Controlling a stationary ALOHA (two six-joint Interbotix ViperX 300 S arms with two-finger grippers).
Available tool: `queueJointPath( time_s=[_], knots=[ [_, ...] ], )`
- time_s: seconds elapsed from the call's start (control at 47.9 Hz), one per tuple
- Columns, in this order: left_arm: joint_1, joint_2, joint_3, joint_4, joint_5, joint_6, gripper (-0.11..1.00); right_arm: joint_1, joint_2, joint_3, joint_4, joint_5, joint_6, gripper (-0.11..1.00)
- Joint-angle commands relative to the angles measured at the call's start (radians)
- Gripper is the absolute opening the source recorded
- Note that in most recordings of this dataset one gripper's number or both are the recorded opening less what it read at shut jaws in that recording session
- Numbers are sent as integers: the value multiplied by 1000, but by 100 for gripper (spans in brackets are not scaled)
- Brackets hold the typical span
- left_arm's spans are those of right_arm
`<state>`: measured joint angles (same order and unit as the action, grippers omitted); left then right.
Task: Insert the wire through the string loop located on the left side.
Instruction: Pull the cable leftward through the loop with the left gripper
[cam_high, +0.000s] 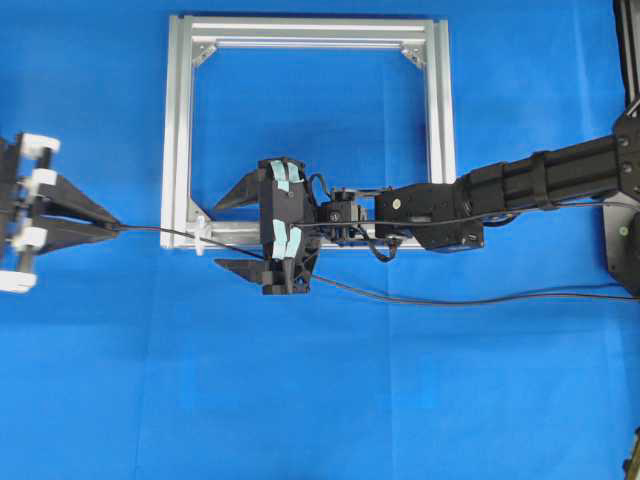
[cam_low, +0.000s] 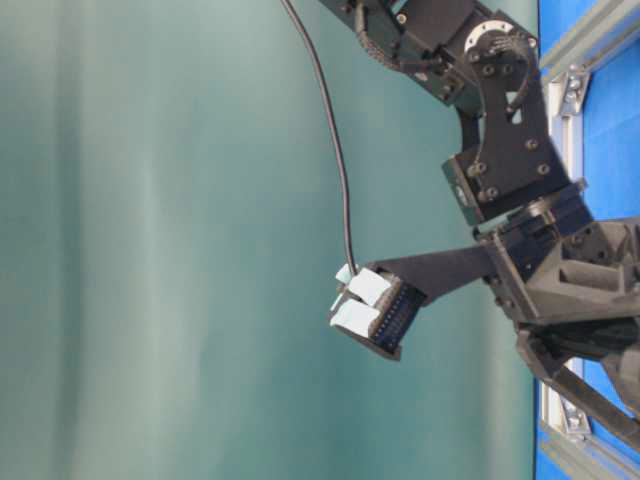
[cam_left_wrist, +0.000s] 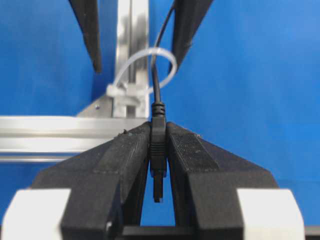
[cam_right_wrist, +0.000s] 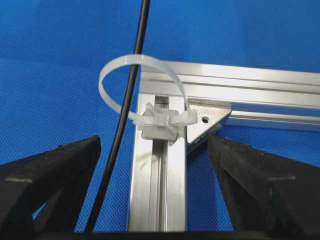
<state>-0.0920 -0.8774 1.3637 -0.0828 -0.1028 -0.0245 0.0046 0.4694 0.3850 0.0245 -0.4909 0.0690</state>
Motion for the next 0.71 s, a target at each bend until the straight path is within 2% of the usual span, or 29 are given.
queueJointPath(
  time_s=[0.0, 0.125, 0.313, 0.689],
  knots=[
    [-2, -112, -26, 2, 89, -2, 8, -2, -48, -14, 3, -8, -2, 95],
    [5, -278, -51, 2, 241, 0, 8, -2, -48, -15, 3, -9, -2, 95],
    [26, -388, -83, 2, 387, 0, 8, -3, -48, -17, 3, -11, -2, 95],
    [31, -387, -71, 2, 383, -2, 8, -6, -48, -18, 3, -11, -2, 95]
  ],
)
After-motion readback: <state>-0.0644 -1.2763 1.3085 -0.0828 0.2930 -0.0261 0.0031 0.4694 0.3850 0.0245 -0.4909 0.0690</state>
